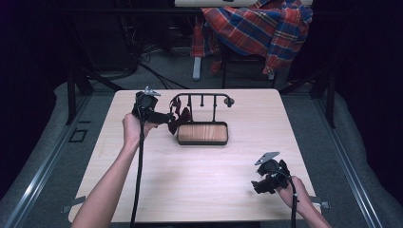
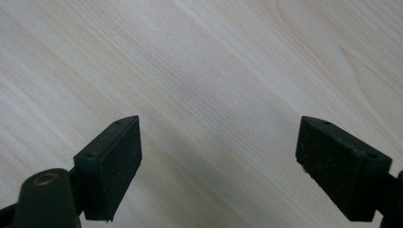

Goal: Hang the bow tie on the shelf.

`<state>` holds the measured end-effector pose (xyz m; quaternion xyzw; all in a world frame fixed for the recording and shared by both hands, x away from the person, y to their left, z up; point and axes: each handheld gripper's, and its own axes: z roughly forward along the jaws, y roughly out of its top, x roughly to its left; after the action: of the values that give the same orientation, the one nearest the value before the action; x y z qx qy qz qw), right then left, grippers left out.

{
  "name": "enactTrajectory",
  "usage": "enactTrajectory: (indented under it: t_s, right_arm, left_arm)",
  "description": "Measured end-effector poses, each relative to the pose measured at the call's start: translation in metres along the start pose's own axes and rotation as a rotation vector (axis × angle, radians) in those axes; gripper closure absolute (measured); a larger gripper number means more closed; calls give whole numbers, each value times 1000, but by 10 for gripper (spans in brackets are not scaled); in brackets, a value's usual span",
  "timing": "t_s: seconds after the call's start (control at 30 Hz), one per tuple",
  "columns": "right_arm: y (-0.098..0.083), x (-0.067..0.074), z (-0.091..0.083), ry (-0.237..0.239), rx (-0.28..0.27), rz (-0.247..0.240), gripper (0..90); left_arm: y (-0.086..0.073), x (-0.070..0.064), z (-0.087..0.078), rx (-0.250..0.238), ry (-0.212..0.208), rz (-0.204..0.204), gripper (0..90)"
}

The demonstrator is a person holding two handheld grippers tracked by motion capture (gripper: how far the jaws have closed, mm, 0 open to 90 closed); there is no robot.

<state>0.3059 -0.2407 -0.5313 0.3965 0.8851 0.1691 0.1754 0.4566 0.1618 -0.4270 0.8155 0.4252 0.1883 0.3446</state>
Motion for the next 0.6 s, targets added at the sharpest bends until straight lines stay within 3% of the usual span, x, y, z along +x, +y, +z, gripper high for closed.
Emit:
enactTrajectory:
  t_s: [0.23, 0.6]
  right_arm:
    - [0, 0, -1, -1, -8, 9, 152]
    - [0, 0, -1, -1, -1, 3, 152]
  left_arm:
    - [-2, -2, -19, -2, -41, -3, 123]
    - [-18, -13, -41, 14, -32, 28, 72]
